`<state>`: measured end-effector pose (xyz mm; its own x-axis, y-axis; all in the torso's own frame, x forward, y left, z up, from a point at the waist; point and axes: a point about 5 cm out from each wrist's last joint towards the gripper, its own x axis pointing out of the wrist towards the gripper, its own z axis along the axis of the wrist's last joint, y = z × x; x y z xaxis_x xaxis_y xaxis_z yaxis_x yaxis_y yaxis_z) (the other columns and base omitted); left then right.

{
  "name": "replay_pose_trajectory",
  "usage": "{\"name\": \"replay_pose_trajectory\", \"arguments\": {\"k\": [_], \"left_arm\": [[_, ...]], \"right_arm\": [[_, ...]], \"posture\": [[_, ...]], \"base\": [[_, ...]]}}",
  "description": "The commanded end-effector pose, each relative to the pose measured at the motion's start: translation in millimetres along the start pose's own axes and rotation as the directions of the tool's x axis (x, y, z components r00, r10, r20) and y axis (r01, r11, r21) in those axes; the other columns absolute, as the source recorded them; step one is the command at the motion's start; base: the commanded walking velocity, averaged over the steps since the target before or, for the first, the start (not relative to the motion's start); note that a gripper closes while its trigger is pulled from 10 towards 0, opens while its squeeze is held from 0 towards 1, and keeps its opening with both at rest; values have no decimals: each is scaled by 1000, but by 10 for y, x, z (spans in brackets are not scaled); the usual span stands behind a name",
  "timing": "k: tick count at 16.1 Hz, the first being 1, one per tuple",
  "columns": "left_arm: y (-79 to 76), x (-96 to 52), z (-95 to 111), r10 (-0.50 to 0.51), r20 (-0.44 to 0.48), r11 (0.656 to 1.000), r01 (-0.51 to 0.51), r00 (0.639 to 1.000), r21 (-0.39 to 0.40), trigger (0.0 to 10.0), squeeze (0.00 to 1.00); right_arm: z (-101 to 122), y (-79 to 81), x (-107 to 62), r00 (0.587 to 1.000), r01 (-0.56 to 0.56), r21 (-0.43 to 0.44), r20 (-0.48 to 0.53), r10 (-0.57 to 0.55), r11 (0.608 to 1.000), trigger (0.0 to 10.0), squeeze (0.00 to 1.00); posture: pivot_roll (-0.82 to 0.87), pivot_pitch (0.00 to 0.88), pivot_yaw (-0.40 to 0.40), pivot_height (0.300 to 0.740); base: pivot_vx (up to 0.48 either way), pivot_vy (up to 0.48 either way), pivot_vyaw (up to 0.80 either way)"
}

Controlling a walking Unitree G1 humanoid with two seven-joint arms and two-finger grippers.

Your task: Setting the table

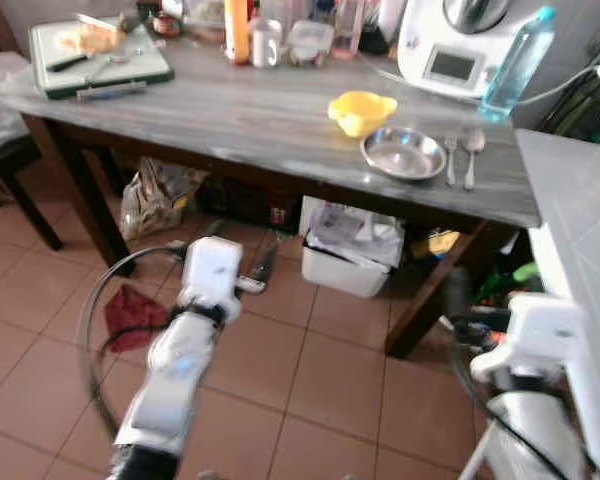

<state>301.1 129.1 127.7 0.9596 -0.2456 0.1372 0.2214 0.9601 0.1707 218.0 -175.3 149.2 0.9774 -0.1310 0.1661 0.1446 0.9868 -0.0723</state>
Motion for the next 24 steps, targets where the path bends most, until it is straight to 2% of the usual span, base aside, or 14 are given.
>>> {"name": "replay_pose_trajectory", "arguments": {"k": [1,8,13,18,19,24], "left_arm": [[-83,8,65,-20,22,1000,20,1000,-9,10000,0],[-124,17,57,-35,-7,998,34,999,-60,10000,0],[-95,27,56,-39,-17,998,38,999,-48,10000,0],[-137,35,48,-52,-17,997,51,999,-50,10000,0],[-156,37,55,-62,-9,998,62,998,-21,10000,0],[-200,29,57,-83,-12,996,82,996,-28,10000,0]], "right_arm": [[20,-85,-32,1000,21,-15,-1,-21,1000,10000,0],[-2,-54,-102,1000,-6,-17,-30,5,1000,10000,0],[-20,-30,-119,999,-9,-17,-39,8,1000,10000,0],[-22,-28,-83,999,-15,-21,-32,14,1000,10000,0],[-25,-25,-78,999,-17,-21,-32,16,1000,10000,0],[-29,-3,-79,999,-15,-14,-36,14,1000,10000,0]], "posture": [[79,133,-88,714],[73,144,-93,714],[77,148,-86,714],[83,135,-88,714],[85,134,-88,714],[83,138,-84,714]], "base": [[0,-360,0],[0,-44,0],[0,325,0],[0,371,0],[0,0,0],[0,0,-123]]}}
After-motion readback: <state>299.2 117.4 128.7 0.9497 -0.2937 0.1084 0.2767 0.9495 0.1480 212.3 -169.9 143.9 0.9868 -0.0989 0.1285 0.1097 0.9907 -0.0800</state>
